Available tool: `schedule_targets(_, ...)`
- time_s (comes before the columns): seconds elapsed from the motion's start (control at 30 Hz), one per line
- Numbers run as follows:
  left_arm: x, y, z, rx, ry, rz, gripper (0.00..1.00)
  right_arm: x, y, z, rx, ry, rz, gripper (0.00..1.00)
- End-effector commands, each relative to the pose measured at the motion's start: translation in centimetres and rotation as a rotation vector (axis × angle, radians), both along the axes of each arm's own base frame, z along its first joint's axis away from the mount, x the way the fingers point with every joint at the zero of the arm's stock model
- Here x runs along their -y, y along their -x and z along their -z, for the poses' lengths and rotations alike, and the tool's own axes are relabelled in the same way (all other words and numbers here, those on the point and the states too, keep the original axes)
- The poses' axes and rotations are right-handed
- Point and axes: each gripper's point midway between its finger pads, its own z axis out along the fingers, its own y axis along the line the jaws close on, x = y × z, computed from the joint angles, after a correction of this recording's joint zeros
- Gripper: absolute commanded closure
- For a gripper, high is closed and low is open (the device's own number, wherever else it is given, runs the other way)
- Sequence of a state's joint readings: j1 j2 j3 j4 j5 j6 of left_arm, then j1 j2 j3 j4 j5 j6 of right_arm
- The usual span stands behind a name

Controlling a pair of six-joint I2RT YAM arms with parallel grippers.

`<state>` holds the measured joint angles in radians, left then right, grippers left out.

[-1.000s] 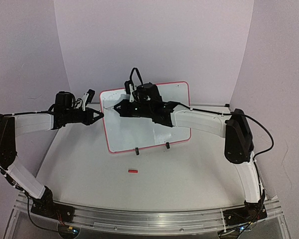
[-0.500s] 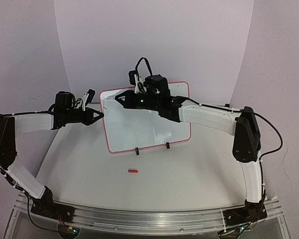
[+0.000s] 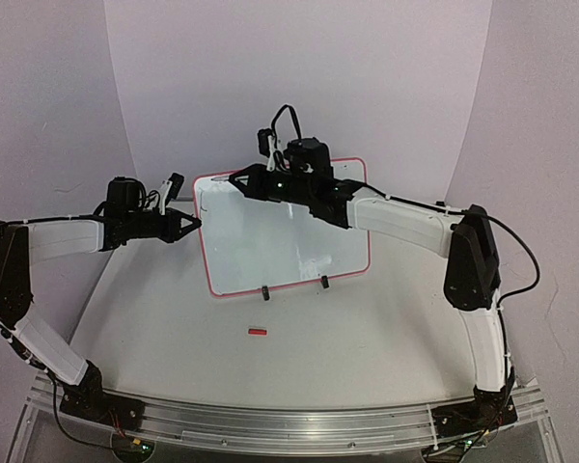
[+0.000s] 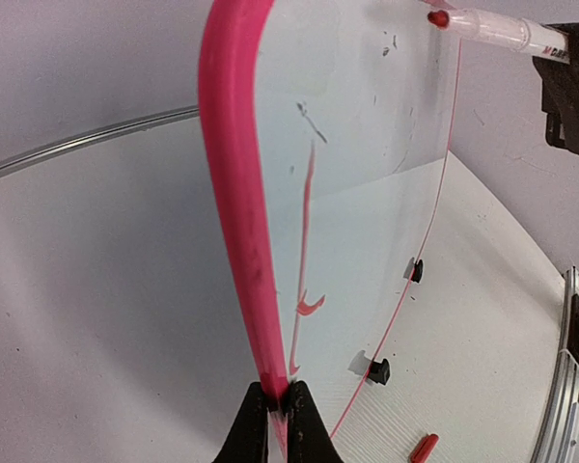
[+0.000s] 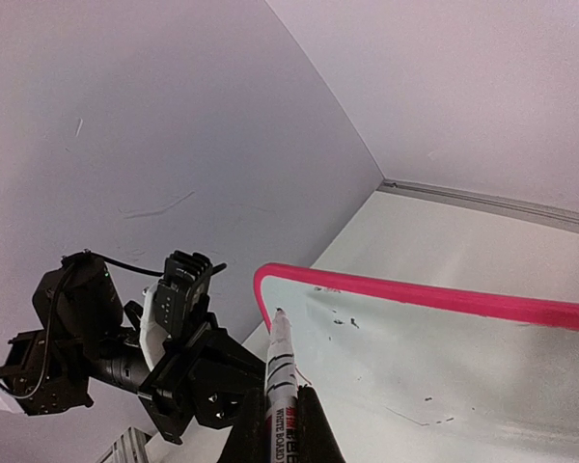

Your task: Write a sentence on the whiteboard

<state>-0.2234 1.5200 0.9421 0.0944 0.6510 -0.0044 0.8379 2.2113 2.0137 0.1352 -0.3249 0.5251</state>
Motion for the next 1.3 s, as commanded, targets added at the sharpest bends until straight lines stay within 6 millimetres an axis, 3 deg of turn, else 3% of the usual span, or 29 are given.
schedule_targets(0.0, -0.1, -0.3, -0.8, 0.049, -0.039, -0.003, 1.0, -0.7, -0.4, -0.3, -0.002, -0.032, -0.023, 1.0)
schedule_targets(0.67, -0.1, -0.5, -0.6, 0.046, -0.042, -0.003, 1.0, -1.0, -1.0, 3.2, -0.07, 0.018, -0.024, 1.0)
schedule_targets(1.27, -0.2, -0.4, -0.8, 0.052, -0.045, -0.007, 1.0, -0.8, 0.1, 5.9, -0.133, 0.061, -0.063, 1.0)
